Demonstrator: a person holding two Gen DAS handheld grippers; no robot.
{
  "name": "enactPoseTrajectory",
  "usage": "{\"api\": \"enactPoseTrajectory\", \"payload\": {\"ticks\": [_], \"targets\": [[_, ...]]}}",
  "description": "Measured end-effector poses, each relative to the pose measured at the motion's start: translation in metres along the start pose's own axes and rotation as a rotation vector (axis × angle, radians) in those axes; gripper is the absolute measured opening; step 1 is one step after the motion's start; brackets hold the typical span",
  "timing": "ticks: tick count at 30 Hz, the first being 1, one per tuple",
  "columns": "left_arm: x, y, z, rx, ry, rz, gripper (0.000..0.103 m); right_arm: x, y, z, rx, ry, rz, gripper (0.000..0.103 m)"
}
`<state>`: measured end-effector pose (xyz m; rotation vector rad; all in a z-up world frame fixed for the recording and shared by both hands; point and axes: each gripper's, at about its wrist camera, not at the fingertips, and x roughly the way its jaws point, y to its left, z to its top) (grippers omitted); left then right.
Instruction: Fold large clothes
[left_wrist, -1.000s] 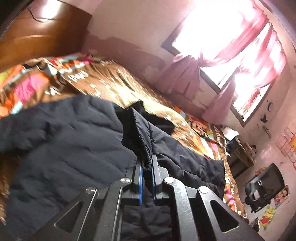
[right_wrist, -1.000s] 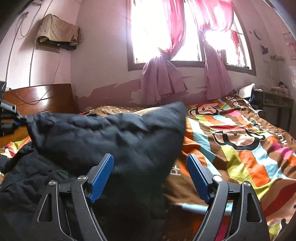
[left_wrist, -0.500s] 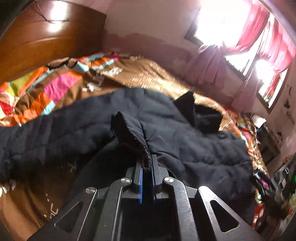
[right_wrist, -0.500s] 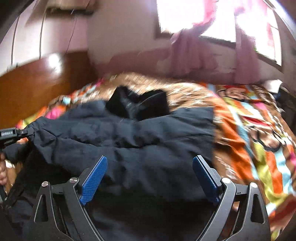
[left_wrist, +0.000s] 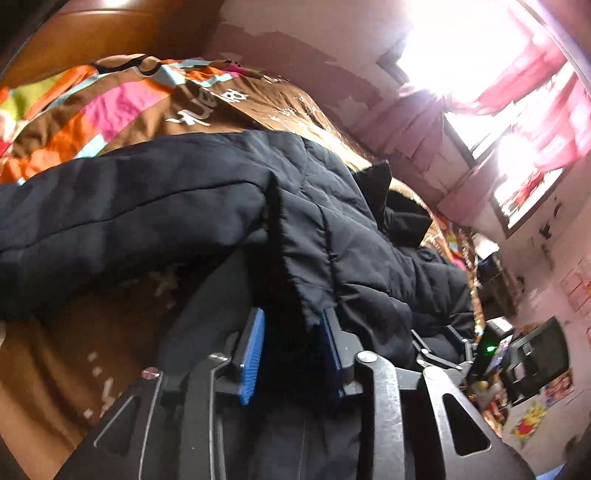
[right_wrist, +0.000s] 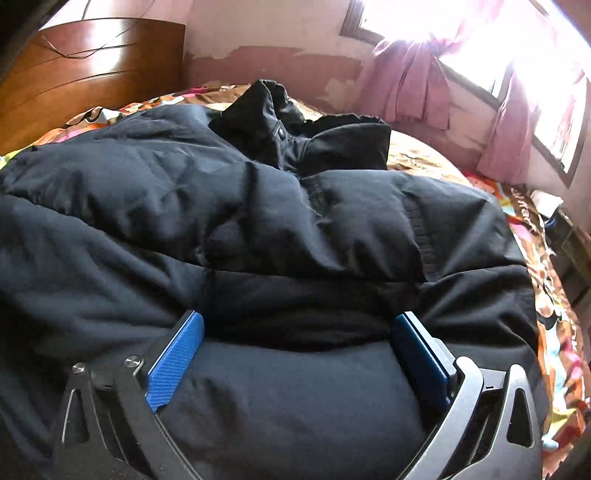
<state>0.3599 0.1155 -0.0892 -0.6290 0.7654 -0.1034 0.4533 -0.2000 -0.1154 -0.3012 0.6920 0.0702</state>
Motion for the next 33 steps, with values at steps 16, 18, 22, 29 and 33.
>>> {"api": "enactPoseTrajectory", "payload": {"ticks": [16, 18, 22, 29, 33], "targets": [[-0.128, 0.133, 0.012, -0.301, -0.311, 0.242, 0.094, -0.111, 0.047, 0.048, -0.038, -0.102, 0.021, 0.101], [-0.130, 0.153, 0.012, -0.401, -0.294, 0.294, 0.094, -0.117, 0.068, 0.061, -0.039, -0.105, 0.072, 0.101], [-0.132, 0.176, 0.008, -0.487, -0.274, 0.285, 0.094, -0.111, 0.109, 0.082, 0.057, -0.069, 0.212, 0.101], [-0.131, 0.214, 0.018, -0.627, -0.319, 0.313, 0.094, -0.068, 0.147, 0.086, 0.104, 0.004, 0.090, 0.101], [-0.119, 0.229, 0.022, -0.663, -0.285, 0.398, 0.094, -0.033, 0.149, 0.069, 0.175, 0.120, 0.075, 0.101]]}}
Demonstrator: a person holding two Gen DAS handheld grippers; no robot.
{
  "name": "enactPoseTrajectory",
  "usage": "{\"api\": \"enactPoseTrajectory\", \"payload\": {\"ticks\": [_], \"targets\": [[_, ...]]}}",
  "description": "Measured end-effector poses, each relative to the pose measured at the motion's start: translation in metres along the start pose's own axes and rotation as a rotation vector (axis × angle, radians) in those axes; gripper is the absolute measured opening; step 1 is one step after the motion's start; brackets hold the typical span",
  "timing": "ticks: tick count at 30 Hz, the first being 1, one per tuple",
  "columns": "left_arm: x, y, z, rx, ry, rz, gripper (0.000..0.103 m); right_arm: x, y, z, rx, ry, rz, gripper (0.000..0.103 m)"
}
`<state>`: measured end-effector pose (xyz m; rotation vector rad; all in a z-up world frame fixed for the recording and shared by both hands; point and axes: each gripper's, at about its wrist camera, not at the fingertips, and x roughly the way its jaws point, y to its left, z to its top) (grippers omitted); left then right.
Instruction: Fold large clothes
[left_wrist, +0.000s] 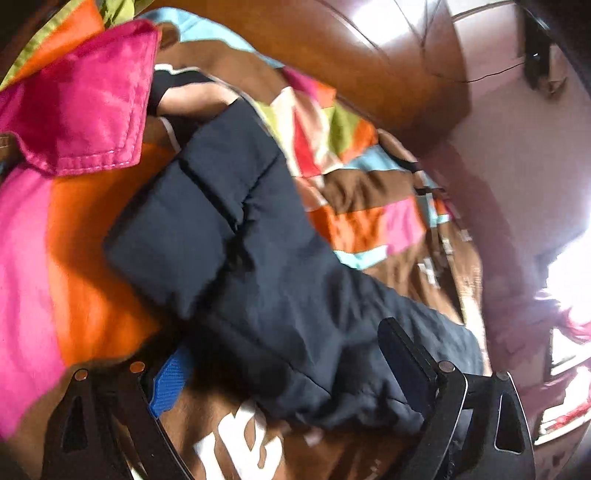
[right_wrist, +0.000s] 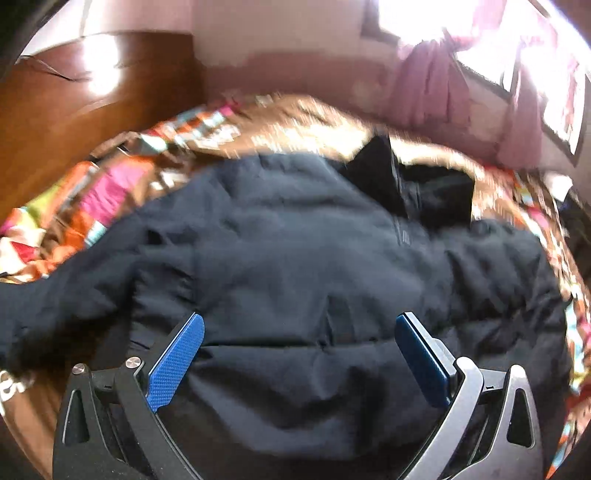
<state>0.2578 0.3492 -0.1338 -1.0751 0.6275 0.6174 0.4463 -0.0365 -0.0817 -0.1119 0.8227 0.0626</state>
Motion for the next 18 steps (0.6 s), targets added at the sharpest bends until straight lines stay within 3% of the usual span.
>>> {"api": "enactPoseTrajectory", "payload": {"ticks": [5, 8, 12, 18], "targets": [[0.009, -0.013, -0.003, 0.055, -0.032, 0.076, 0.090, 0.013, -0.004, -0.017, 0.087, -0.034, 0.026, 0.102], [0.010, -0.019, -0.006, 0.098, -0.063, 0.129, 0.073, 0.014, -0.001, -0.024, 0.078, -0.062, 0.010, 0.102], [0.008, -0.020, -0.006, 0.115, -0.082, 0.154, 0.042, 0.011, 0.000, -0.034, 0.085, -0.113, -0.009, 0.102], [0.003, -0.027, -0.009, 0.170, -0.115, 0.142, 0.021, 0.010, 0.002, -0.034, 0.076, -0.134, -0.029, 0.102]]}}
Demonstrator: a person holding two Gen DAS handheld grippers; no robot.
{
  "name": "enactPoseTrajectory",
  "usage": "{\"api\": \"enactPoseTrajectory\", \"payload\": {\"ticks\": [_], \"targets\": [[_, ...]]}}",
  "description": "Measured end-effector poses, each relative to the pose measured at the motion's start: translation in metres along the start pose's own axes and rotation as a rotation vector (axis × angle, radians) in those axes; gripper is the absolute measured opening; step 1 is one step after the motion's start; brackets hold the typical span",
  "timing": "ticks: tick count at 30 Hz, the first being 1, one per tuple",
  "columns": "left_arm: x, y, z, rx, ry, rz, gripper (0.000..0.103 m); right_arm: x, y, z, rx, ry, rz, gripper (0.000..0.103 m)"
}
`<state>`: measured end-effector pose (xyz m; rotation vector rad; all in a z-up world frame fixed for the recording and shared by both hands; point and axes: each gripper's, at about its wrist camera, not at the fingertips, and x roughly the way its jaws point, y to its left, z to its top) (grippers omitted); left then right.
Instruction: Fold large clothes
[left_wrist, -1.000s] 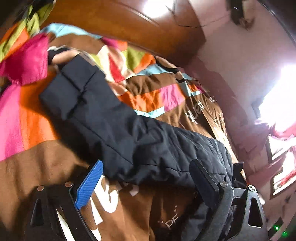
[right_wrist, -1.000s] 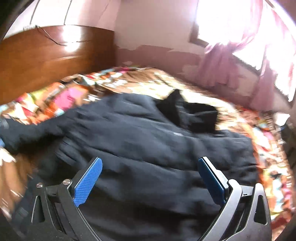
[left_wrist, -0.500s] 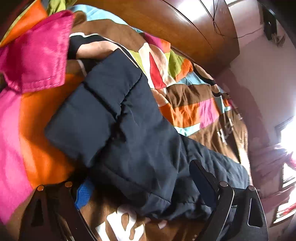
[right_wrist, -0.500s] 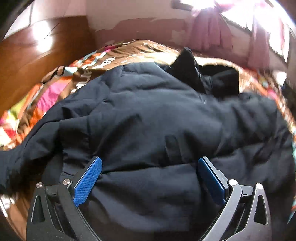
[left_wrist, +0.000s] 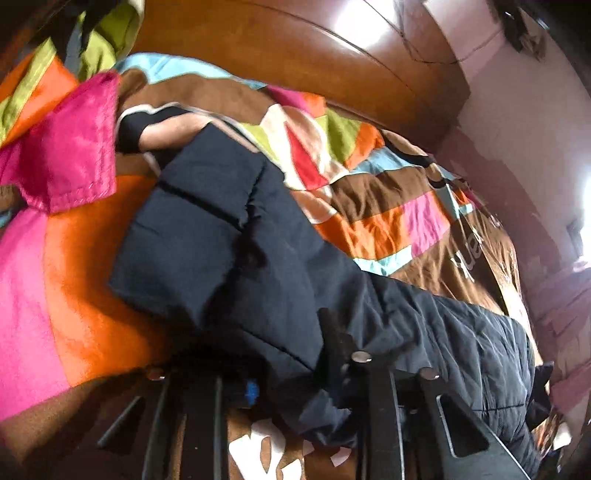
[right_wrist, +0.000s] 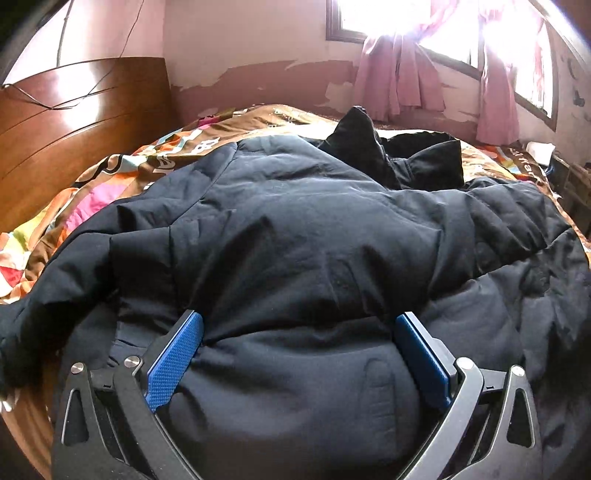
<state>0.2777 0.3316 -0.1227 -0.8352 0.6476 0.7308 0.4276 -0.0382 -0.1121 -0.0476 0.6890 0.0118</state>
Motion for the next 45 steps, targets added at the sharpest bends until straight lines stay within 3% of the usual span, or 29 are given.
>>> {"api": "enactPoseTrajectory", "payload": {"ticks": [6, 12, 17, 22, 27, 29, 33, 37, 45], "targets": [[-0.012, -0.011, 0.001, 0.068, -0.070, -0.029, 0.009, 0.000, 0.000, -0.001, -0.001, -0.002, -0.003, 0.102], [-0.038, -0.027, -0.003, 0.141, -0.194, -0.080, 0.008, 0.001, 0.000, 0.000, 0.001, 0.010, 0.001, 0.102], [-0.070, -0.052, -0.009, 0.261, -0.305, -0.161, 0.007, -0.015, -0.013, 0.019, 0.012, 0.139, 0.085, 0.102], [-0.124, -0.086, -0.024, 0.386, -0.375, -0.292, 0.007, -0.059, -0.056, 0.031, 0.010, 0.128, 0.191, 0.102], [-0.183, -0.150, -0.058, 0.593, -0.411, -0.413, 0.007, -0.084, -0.121, 0.026, 0.043, 0.130, 0.218, 0.102], [-0.204, -0.178, -0.075, 0.674, -0.417, -0.478, 0.007, -0.087, -0.150, 0.021, 0.068, 0.140, 0.230, 0.102], [-0.227, -0.230, -0.118, 0.859, -0.396, -0.567, 0.007, -0.095, -0.210, 0.010, 0.184, 0.080, 0.363, 0.102], [-0.233, -0.272, -0.163, 0.950, -0.306, -0.626, 0.007, -0.096, -0.261, 0.005, 0.286, 0.023, 0.423, 0.102], [-0.230, -0.326, -0.252, 1.131, -0.269, -0.637, 0.007, -0.073, -0.319, 0.013, 0.385, -0.047, 0.475, 0.102]]}}
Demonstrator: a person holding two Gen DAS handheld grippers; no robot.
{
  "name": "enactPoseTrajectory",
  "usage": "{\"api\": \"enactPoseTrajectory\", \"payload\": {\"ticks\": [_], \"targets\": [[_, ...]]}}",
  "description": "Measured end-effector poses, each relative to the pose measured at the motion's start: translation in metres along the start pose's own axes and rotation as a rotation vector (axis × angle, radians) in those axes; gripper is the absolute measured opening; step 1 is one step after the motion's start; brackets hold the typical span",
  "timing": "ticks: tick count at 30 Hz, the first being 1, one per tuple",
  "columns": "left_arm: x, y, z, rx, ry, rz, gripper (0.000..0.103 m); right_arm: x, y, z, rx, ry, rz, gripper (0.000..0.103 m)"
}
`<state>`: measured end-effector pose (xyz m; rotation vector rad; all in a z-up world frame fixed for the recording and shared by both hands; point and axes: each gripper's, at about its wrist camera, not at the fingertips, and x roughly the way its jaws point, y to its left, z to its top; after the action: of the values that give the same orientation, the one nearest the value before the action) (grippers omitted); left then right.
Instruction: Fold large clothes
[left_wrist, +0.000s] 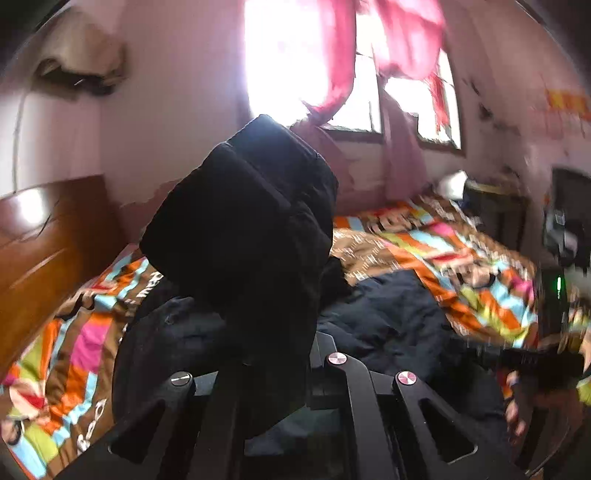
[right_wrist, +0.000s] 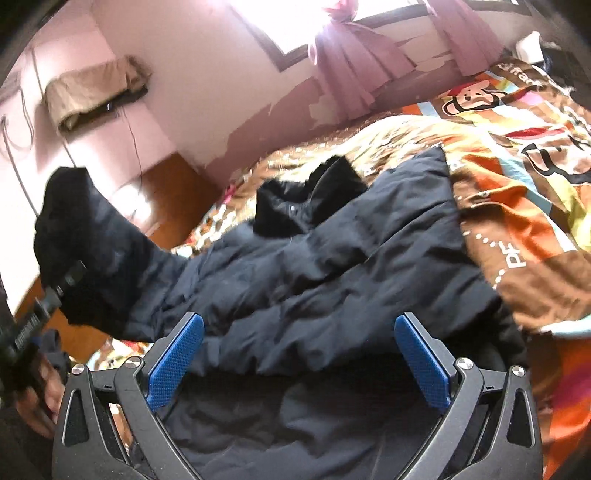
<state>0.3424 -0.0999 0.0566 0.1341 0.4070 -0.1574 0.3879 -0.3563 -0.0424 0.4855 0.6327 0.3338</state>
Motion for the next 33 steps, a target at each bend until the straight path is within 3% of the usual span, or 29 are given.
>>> {"api": "enactPoseTrajectory", "payload": {"ticks": [7, 11, 15, 19, 22, 24, 26, 31, 33], "targets": [[0.046, -0.066, -0.030, 0.099, 0.139, -0.099, 0.007, 0.001, -0.052, 0.002, 0.113, -0.059, 0.034, 0.102], [0.070, -0.084, -0.052, 0.102, 0.233, -0.164, 0.007, -0.002, -0.075, 0.004, 0.193, -0.087, 0.196, 0.102], [0.083, -0.091, -0.069, 0.110, 0.306, -0.180, 0.007, 0.009, -0.085, 0.002, 0.292, -0.076, 0.393, 0.102], [0.085, -0.096, -0.078, 0.138, 0.351, -0.209, 0.009, 0.025, -0.087, -0.005, 0.339, -0.041, 0.458, 0.102], [0.082, -0.104, -0.082, 0.190, 0.377, -0.230, 0.022, 0.038, -0.090, -0.012, 0.383, -0.012, 0.492, 0.102], [0.079, -0.108, -0.083, 0.208, 0.385, -0.252, 0.040, 0.047, -0.094, -0.018, 0.424, 0.004, 0.503, 0.102], [0.076, -0.114, -0.086, 0.233, 0.385, -0.272, 0.051, 0.056, -0.096, -0.027, 0.453, 0.009, 0.526, 0.102], [0.067, -0.118, -0.086, 0.227, 0.375, -0.291, 0.058, 0.075, -0.090, -0.038, 0.465, 0.076, 0.520, 0.102], [0.058, -0.111, -0.084, 0.193, 0.361, -0.289, 0.070, 0.078, -0.088, -0.043, 0.477, 0.091, 0.505, 0.102]]}}
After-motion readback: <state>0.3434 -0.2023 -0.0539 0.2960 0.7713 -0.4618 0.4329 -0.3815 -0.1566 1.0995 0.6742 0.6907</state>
